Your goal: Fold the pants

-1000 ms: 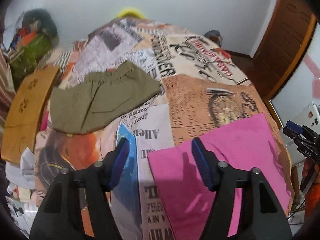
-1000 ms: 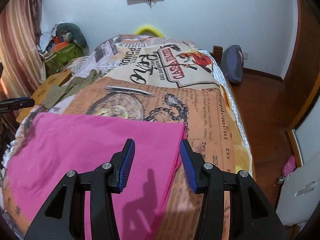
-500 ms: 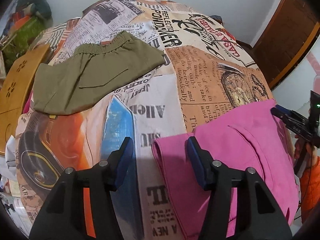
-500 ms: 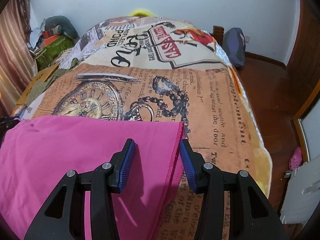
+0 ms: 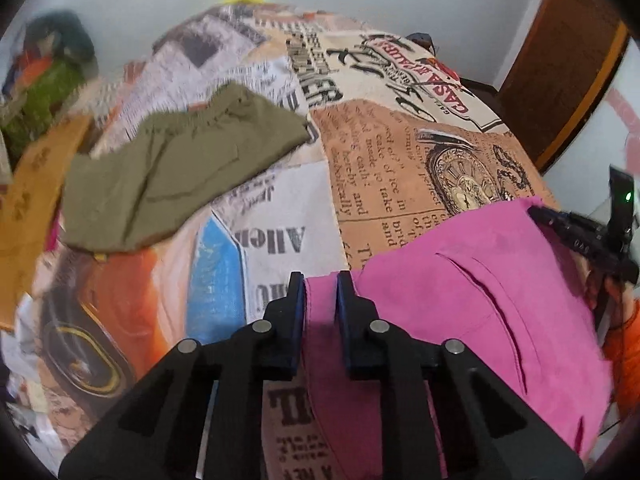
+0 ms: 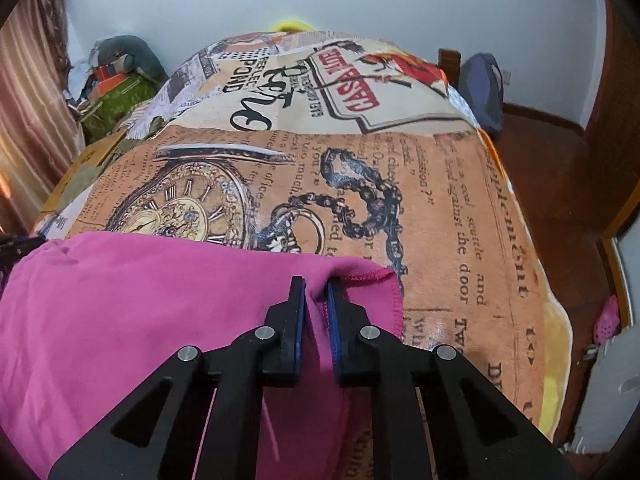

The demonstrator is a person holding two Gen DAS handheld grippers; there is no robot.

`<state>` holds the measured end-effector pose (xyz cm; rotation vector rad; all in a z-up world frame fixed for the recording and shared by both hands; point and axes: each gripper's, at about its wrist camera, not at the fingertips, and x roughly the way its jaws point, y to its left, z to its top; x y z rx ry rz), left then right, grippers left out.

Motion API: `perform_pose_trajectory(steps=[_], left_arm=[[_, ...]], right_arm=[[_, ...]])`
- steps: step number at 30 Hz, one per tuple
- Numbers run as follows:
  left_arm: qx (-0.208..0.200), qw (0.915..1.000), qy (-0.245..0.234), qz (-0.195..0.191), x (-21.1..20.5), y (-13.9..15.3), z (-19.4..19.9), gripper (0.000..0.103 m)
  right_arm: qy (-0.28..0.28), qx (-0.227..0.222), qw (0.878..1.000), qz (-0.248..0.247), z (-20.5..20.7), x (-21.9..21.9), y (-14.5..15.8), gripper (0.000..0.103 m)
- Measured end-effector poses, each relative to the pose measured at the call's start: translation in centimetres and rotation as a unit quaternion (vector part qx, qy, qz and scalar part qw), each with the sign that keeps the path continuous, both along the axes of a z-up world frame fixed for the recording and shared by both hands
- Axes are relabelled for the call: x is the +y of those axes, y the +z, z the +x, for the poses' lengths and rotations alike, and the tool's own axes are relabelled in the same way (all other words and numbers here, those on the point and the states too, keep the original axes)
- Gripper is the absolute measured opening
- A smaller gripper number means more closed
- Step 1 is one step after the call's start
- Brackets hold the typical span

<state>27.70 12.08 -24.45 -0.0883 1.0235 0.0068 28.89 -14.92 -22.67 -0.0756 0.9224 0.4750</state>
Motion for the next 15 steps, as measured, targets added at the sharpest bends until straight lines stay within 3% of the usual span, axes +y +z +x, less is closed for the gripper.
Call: perform_pose_trajectory(steps=[3,7,11,15], left_arm=[[-0.023,0.9991,-0.005,0.036,-0.6,0.8,-0.4,0.015],[-0.033,0.9976,0.004,0.06,-0.4,1.2,-0.3,0.015],[-0.002,0.9987,0.016,0.047,0.3,-0.7,0.6,0.016],[-0.006,0.999,0.027,0.035,0.8,-0.8,0.6,0.017]], right_arm=[[-0.005,-0.022,1.0,-0.02,0.0,0.0,0.3,0.004],[-0.015,-0.019,0.999,-0.047,0.9,0.0,-0.5,0.003],[-0.015,-0.018,0.998,-0.062,1.2,0.2,-0.9,0.002],[-0.018,-0.027,0.996,-0.078,1.1,0.2,-0.7,0.002]])
